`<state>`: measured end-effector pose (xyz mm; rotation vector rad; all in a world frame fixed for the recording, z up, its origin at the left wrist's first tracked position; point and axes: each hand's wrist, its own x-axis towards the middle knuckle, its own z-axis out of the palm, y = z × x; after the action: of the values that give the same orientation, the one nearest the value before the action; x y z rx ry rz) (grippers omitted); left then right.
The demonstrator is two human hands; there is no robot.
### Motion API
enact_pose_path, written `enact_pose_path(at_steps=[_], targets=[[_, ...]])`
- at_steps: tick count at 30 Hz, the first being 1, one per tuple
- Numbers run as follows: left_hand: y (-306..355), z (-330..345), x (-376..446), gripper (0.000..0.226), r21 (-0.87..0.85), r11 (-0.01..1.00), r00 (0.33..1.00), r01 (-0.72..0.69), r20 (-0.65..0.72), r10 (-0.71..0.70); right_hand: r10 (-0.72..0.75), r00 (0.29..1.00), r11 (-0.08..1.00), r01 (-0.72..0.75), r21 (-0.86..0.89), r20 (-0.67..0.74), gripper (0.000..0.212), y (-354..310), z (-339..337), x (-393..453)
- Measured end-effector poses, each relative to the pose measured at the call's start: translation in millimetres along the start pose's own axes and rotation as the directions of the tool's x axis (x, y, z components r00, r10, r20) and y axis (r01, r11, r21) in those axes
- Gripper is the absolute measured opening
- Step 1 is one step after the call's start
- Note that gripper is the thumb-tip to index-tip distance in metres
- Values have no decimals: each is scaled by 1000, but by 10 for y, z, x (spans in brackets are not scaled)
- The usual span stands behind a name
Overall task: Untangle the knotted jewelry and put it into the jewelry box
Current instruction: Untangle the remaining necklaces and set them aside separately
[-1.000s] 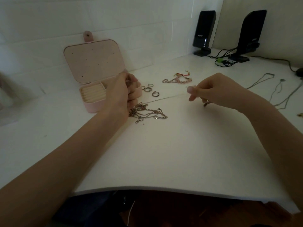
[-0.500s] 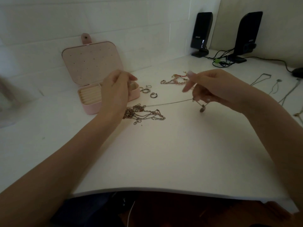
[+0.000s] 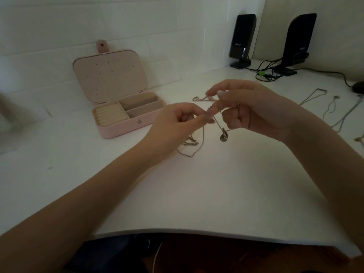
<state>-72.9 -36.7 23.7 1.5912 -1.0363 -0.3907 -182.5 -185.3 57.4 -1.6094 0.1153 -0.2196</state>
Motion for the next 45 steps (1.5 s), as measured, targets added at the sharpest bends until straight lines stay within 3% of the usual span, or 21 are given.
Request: enact_pose_path(at_steps=[5,10,16,24,29,31,35,39,45], targets=[[-35,-39,40,24,-17,999,981,-36,-194,32,30,995,999,-32,-29,-93,16,23,-42,23],[-25,-20,21,24,-20,998,978,-55,-204,50,76,997,972,-78,-224,-14,15,82,-4,17],[-1,-22,12,24,-44,999,978,-9,-211,0,22,1000,911,-19,-413,2,11,106,96,37],[2,-29,-8,13,-35,999,979,1,-205,-8,35,999,915,-42,-402,-24,5,102,98,33],[-15,-34,-93,21,184,951,934,-250,-213,287,28,998,927,-44,-372,-49,11,112,86,30],[-31,-17,-107,22,256,927,931,-276,-171,324,17,997,931,-41,-363,-69,14,126,92,37],[-44,22,-92,24,241,961,981,-137,-101,165,-10,998,929,-12,-369,-58,15,115,126,31],[-53,8,-48,20,99,995,983,-21,-179,38,-52,994,932,13,-363,-98,15,137,170,43],[-60,-5,-61,13,103,995,987,-6,-161,22,0,993,957,-35,-286,-122,23,175,194,43]])
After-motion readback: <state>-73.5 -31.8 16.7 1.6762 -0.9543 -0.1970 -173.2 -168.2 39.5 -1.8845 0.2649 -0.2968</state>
